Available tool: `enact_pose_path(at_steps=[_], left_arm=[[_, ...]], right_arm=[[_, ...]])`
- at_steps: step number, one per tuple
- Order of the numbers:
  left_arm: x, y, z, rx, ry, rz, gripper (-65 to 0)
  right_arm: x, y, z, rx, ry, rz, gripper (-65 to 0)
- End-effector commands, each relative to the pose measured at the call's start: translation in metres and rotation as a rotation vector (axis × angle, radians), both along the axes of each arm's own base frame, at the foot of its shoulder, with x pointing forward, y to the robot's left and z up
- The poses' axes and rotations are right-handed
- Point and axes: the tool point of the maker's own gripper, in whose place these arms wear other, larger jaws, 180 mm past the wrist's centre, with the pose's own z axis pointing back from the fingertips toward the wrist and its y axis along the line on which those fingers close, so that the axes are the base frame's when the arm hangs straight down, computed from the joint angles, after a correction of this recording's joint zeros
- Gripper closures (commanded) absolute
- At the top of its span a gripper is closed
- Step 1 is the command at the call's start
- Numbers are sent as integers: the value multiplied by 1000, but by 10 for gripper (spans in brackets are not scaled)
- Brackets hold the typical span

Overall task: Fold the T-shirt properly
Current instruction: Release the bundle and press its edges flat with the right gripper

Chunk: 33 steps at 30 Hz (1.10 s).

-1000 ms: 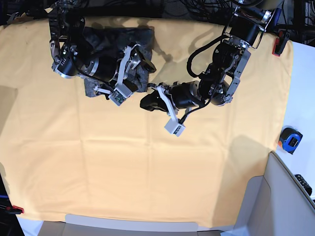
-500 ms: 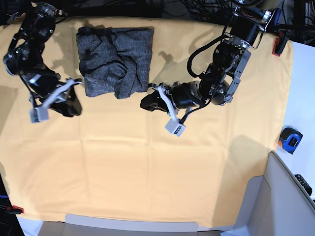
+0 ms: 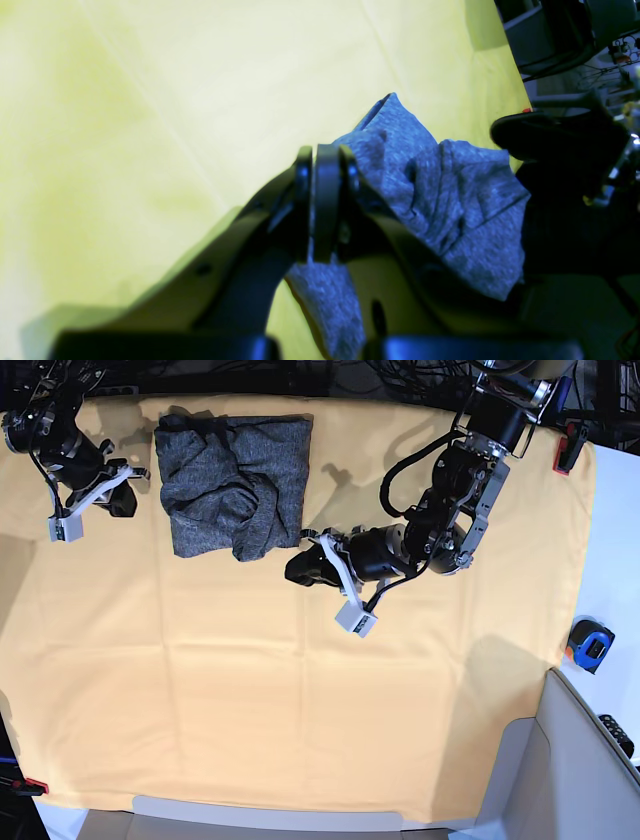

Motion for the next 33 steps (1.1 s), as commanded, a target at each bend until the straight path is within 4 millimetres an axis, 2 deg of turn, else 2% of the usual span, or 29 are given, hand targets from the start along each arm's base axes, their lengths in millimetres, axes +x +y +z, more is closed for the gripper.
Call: enact_pose_path(at_steps=[1, 4, 8, 15, 20, 26, 29, 31, 33], left_arm=[[9, -2, 17, -36, -45, 5, -1], [8, -3, 17, -36, -44, 4, -1], [8, -3, 17, -35, -43, 3, -1], [8, -3, 16, -35, -42, 3, -1], [8, 1, 15, -26, -42, 4, -1], [9, 5, 13, -19, -45, 11, -1], [9, 5, 13, -18, -44, 12, -1], [10, 5, 13, -18, -44, 13, -1], [10, 6, 13, -17, -44, 13, -1]], right_arm=[[3, 3, 7, -2, -26, 21, 0], [1, 14, 3, -9, -3, 87, 0], [1, 41, -1, 3, 10, 191, 0], [-1, 105, -4, 46, 21, 422, 0], [-10, 162, -3, 96, 20, 612, 0], [-39, 225, -1, 149, 31, 854, 0], [-45, 233, -2, 129, 32, 931, 0], [-40, 231, -1, 117, 21, 929, 0], [-26, 221, 2, 111, -2, 871, 0]])
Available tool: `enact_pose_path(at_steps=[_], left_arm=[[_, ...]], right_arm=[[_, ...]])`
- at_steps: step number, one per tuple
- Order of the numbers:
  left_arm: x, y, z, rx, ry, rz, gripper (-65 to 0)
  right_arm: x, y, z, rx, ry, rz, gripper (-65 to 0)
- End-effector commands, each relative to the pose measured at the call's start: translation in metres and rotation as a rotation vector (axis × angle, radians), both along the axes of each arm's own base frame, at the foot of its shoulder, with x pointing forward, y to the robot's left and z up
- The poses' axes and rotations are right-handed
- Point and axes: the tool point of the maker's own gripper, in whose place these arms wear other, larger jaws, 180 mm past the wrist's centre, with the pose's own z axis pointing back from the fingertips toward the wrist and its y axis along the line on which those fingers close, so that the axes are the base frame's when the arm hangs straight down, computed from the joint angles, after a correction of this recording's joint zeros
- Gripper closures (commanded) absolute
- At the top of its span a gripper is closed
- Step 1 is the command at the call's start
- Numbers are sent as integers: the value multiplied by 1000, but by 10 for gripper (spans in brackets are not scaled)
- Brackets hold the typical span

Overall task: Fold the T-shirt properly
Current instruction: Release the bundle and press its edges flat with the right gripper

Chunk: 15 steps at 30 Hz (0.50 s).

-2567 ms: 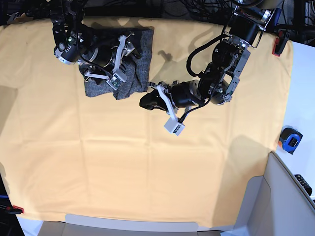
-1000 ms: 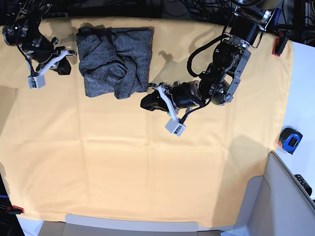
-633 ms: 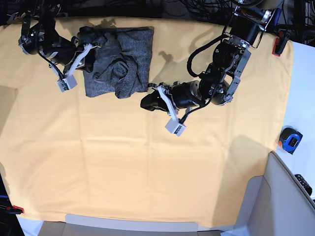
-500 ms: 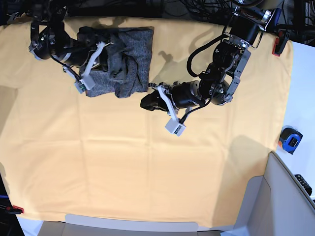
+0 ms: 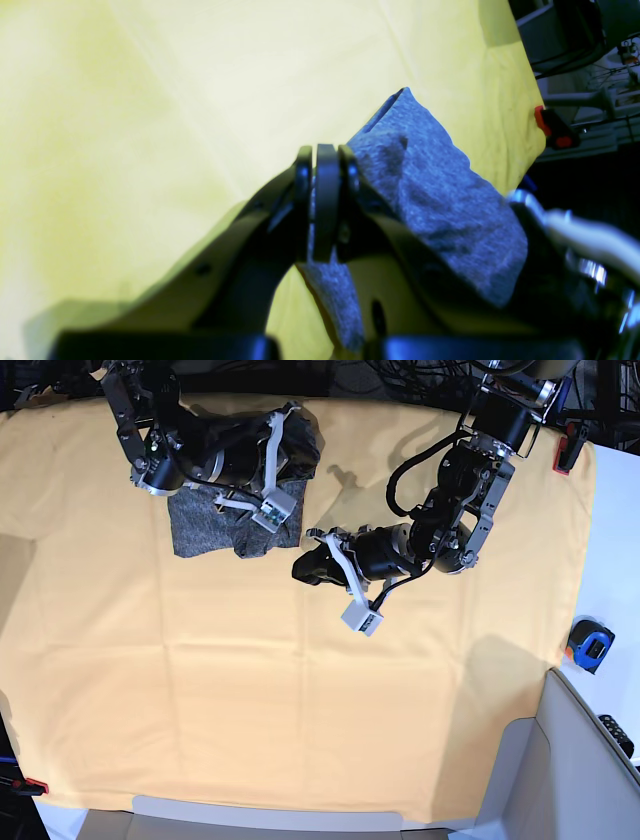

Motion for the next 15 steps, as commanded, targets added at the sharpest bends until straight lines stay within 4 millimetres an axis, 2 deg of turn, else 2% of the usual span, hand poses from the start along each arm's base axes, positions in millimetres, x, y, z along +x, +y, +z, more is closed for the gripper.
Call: enact_pose_path(at_steps=[1, 5, 8, 11, 15], left_arm=[[10, -1, 16, -33, -46, 8, -1], [10, 2, 15, -26, -47, 10, -1], [10, 2, 15, -26, -47, 10, -1], [10, 2, 15, -25, -47, 10, -1], [10, 1, 15, -26, -46, 8, -1]], right_arm=[[16, -5, 14, 52, -53, -64, 0], [51, -54, 25, 79, -107, -324, 0], [66, -84, 27, 111, -82, -544, 0], [72, -91, 24, 131, -34, -672, 0], [73, -97, 1, 84, 41, -792, 0]])
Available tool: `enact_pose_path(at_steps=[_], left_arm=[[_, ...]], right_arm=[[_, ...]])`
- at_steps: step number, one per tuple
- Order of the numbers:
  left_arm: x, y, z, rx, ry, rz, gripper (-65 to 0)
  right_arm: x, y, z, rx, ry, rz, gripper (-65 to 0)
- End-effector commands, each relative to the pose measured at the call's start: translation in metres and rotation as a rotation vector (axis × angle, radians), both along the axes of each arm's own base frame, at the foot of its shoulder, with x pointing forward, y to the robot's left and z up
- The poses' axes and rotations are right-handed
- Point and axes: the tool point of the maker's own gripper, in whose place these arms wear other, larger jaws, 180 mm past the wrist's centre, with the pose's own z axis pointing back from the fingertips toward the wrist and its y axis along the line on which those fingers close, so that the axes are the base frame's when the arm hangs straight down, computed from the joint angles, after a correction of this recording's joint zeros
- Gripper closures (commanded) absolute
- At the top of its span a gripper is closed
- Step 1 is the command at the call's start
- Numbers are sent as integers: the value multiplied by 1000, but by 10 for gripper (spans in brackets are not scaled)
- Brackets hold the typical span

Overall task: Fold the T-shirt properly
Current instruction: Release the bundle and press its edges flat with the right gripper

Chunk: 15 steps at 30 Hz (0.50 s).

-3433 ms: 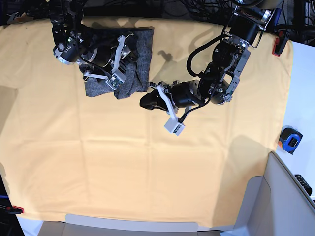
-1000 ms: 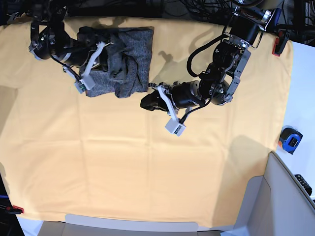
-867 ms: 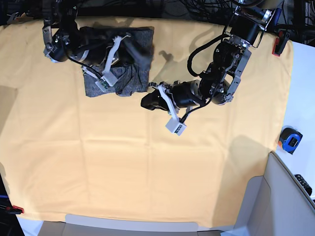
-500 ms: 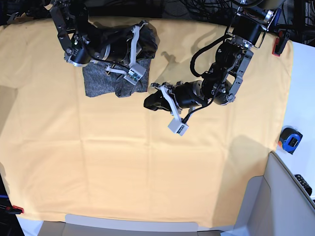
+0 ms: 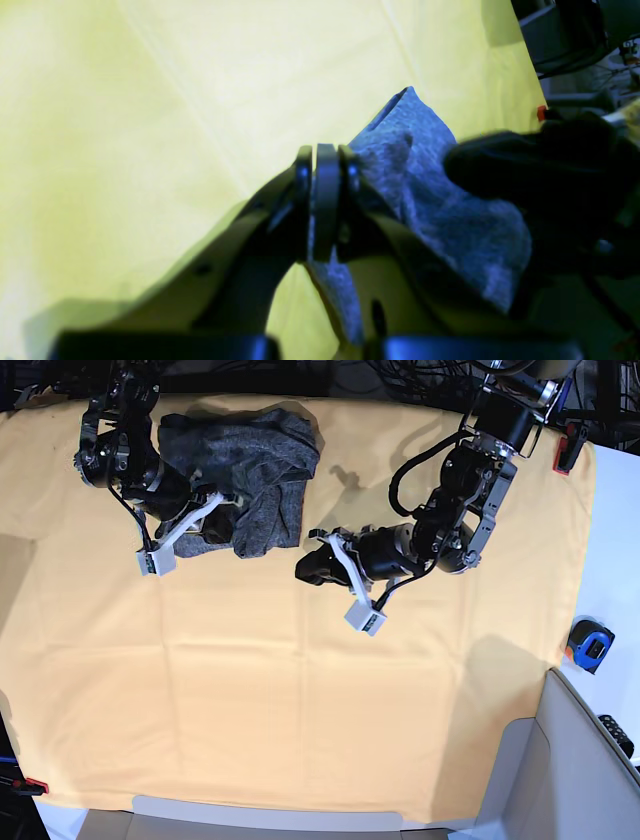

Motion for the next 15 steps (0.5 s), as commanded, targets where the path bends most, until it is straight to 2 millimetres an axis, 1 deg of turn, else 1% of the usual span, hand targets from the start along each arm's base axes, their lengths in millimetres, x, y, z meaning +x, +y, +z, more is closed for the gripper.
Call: enact_pose_path(at_steps=[1, 3, 6, 10, 12, 15], left_arm=[[9, -2, 16, -32, -45, 3, -1], [9, -3, 17, -34, -46, 4, -1], [9, -2, 16, -31, -44, 4, -1], [4, -1, 11, -31, -28, 6, -1], [3, -1, 10, -31, -26, 6, -1], [3, -1, 10, -31, -26, 6, -1]], right_arm=[[4, 0, 4, 0, -19, -6, 0], [0, 0, -7, -28, 9, -27, 0], [-5, 0, -14, -62, 31, -48, 0], [-7, 5, -17, -67, 43, -49, 0], [-7, 17, -17, -63, 39, -8, 0], [-8, 46, -13, -45, 24, 85, 0]])
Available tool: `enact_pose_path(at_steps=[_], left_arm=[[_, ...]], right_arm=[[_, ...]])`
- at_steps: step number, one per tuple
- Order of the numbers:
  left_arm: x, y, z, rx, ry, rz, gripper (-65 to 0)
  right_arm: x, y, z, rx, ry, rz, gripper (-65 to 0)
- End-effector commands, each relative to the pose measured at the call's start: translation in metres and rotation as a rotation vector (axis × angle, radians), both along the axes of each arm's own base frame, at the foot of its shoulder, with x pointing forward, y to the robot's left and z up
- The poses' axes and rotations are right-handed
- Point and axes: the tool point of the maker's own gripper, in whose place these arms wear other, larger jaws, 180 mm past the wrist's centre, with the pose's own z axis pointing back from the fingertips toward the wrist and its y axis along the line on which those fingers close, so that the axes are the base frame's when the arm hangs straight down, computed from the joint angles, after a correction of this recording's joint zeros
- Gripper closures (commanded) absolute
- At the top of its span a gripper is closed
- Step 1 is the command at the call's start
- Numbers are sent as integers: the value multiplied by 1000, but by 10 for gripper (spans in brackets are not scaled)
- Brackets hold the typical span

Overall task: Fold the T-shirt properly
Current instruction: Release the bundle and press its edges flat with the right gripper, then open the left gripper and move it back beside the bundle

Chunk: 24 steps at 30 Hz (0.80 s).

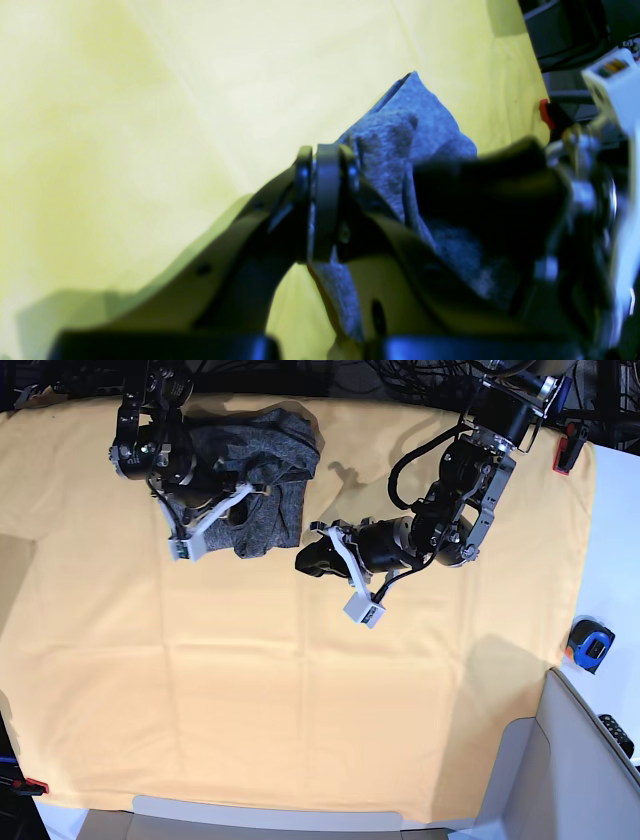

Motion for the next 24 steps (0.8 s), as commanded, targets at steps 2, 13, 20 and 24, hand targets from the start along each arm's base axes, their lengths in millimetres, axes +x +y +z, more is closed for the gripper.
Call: enact_pose_path(at_steps=[2, 13, 20, 24], left_arm=[[10, -1, 17, -33, -46, 8, -1], [10, 0, 16, -31, -46, 8, -1], [15, 21, 29, 0, -98, 21, -2], [16, 47, 41, -14, -127, 102, -67]], right_arm=[[6, 24, 14, 32, -53, 69, 0], [-4, 79, 27, 6, -121, 354, 0], [41, -3, 55, -24, -210, 105, 0], [62, -68, 83, 20, -292, -18, -29]])
